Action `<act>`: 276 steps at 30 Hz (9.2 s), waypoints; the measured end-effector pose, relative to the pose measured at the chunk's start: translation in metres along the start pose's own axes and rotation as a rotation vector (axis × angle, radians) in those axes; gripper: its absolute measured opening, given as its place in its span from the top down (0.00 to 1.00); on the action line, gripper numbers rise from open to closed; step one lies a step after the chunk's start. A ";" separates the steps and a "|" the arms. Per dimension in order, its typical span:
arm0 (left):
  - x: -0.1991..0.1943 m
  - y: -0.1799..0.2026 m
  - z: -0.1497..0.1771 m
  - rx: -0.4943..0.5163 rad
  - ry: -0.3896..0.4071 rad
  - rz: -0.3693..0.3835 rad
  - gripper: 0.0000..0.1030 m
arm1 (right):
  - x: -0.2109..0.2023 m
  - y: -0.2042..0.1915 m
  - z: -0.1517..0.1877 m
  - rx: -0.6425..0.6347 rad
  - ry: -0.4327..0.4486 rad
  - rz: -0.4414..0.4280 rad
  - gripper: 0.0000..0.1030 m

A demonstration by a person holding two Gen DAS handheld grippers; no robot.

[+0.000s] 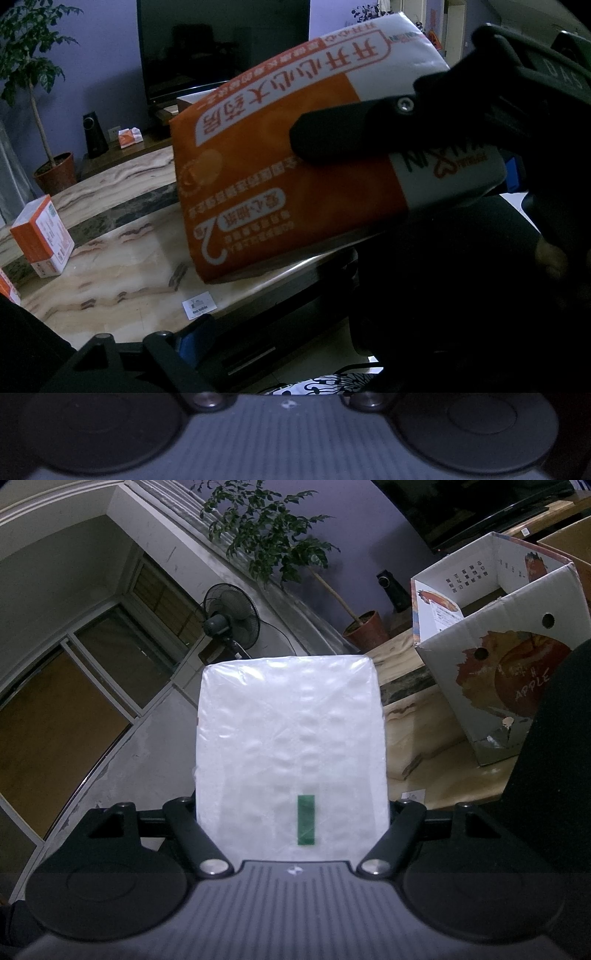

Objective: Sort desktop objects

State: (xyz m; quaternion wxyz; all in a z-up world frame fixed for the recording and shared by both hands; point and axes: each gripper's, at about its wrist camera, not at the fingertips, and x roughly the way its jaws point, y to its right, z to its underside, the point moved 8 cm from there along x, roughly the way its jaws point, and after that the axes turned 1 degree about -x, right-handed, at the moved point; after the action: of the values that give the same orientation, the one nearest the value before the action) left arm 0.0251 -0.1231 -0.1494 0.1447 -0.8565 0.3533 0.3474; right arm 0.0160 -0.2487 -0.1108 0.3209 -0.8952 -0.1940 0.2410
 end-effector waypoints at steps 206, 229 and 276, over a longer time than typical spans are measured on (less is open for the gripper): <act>0.002 -0.003 0.001 0.000 -0.009 0.006 0.15 | 0.000 0.000 0.002 0.003 -0.003 0.006 0.27; 0.005 -0.003 0.001 -0.003 -0.012 0.005 0.15 | 0.001 0.000 0.002 0.006 -0.003 0.008 0.27; 0.003 -0.004 0.001 -0.004 -0.013 0.003 0.13 | 0.001 0.002 0.000 0.006 -0.004 0.012 0.27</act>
State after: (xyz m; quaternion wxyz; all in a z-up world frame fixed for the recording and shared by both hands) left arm 0.0290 -0.1215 -0.1527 0.1448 -0.8540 0.3530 0.3537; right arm 0.0169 -0.2499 -0.1126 0.3219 -0.8947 -0.1888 0.2454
